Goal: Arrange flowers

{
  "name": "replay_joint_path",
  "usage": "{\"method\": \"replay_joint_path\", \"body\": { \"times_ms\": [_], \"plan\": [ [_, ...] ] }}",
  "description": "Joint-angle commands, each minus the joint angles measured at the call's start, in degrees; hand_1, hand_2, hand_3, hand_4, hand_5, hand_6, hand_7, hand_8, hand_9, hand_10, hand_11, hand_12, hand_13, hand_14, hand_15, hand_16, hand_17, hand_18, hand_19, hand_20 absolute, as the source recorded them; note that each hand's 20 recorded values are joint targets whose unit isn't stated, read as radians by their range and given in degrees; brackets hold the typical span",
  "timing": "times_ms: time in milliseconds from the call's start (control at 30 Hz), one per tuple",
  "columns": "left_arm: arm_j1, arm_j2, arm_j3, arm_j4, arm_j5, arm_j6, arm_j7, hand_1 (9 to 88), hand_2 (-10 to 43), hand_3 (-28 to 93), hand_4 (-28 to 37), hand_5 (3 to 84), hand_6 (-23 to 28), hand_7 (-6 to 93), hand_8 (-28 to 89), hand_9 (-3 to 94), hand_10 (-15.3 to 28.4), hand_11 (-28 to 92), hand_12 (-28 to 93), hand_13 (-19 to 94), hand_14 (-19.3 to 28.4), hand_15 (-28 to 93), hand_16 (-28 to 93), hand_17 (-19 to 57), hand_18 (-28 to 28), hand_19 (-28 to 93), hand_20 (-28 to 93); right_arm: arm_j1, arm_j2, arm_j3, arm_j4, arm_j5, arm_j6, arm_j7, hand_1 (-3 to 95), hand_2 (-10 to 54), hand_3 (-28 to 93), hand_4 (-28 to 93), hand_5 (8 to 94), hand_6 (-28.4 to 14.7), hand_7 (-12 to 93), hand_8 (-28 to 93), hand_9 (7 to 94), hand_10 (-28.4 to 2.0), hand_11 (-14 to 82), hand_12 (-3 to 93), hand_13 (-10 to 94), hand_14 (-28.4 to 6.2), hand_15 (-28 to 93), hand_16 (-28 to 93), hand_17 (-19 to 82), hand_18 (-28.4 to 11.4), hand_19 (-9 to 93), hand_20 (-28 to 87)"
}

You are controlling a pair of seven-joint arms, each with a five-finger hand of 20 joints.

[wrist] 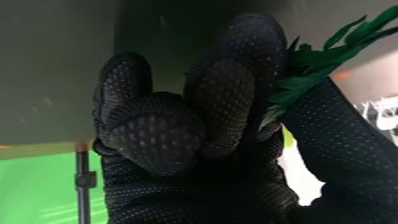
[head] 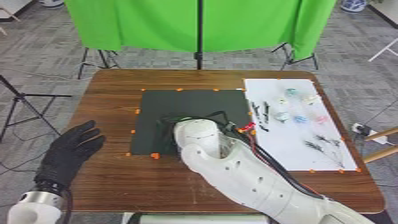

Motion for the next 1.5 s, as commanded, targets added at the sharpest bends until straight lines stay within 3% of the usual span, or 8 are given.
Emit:
{"method": "replay_joint_path", "body": {
  "times_ms": [33,233,733,1200,1500],
  "plan": [
    [-0.8,0.56,0.67,0.87,0.2,-0.49,-1.77,33.4,1.2,72,-28.1,38.3,4.7,33.1,-16,36.1,14.6,37,10,30,17.0,50,-7,-4.8,22.7,62,-3,-2.1,-1.4,0.5,1.2,1.1,-0.5,2.0,35.3,-0.6,86,-25,88.1,0.4,56,-13,93.7,-6.8,54.9,19.2,94,-4.1,66,23,47,-18.6,91,14],
    [-2.2,1.02,1.37,1.41,0.31,-1.3,-3.09,33.3,1.2,72,-28.2,38.2,4.8,33.5,-16,36.1,14.7,37,10,30,17.1,50,-8,-4.8,22.7,62,-3,-3.9,-2.9,2.6,2.1,5.5,0.4,3.8,31.9,2.9,82,-26,89.2,0.3,54,-13,93.7,-7.3,54.6,18.8,94,-4.2,66,22,47,-19.0,92,13],
    [-3.0,1.16,1.96,1.73,0.76,-1.27,-3.49,33.4,1.2,72,-28.2,38.3,4.7,35.3,-17,36.4,15.0,41,9,31,17.2,54,-8,-4.6,22.8,63,-3,-5.0,-3.5,2.9,1.2,7.6,1.4,4.6,30.0,5.7,76,-28,90.2,0.0,52,-13,93.7,-7.7,54.1,17.9,94,-5.0,66,21,47,-20.1,93,11],
    [-4.2,1.46,2.46,2.24,0.92,-2.03,-5.02,33.4,1.1,72,-28.3,38.6,4.6,37.6,-19,36.8,15.0,44,8,31,17.3,58,-10,-4.3,23.0,65,-4,-6.4,-5.5,5.1,1.5,11.8,0.9,5.8,34.1,10.4,66,-28,90.4,-0.3,51,-13,93.7,-8.2,54.3,16.8,94,-5.3,66,21,46,-20.7,93,12],
    [-3.4,1.28,2.2,1.91,0.82,-1.36,-3.99,33.3,1.0,72,-28.3,38.4,4.6,37.8,-19,36.7,15.1,45,8,31,17.2,58,-11,-4.3,22.9,65,-6,-5.1,-4.1,4.5,3.2,6.1,2.2,3.0,31.5,9.3,69,-27,88.9,-0.3,52,-13,93.7,-8.6,52.5,17.4,94,-5.4,64,21,45,-20.9,93,11]
  ]
}}
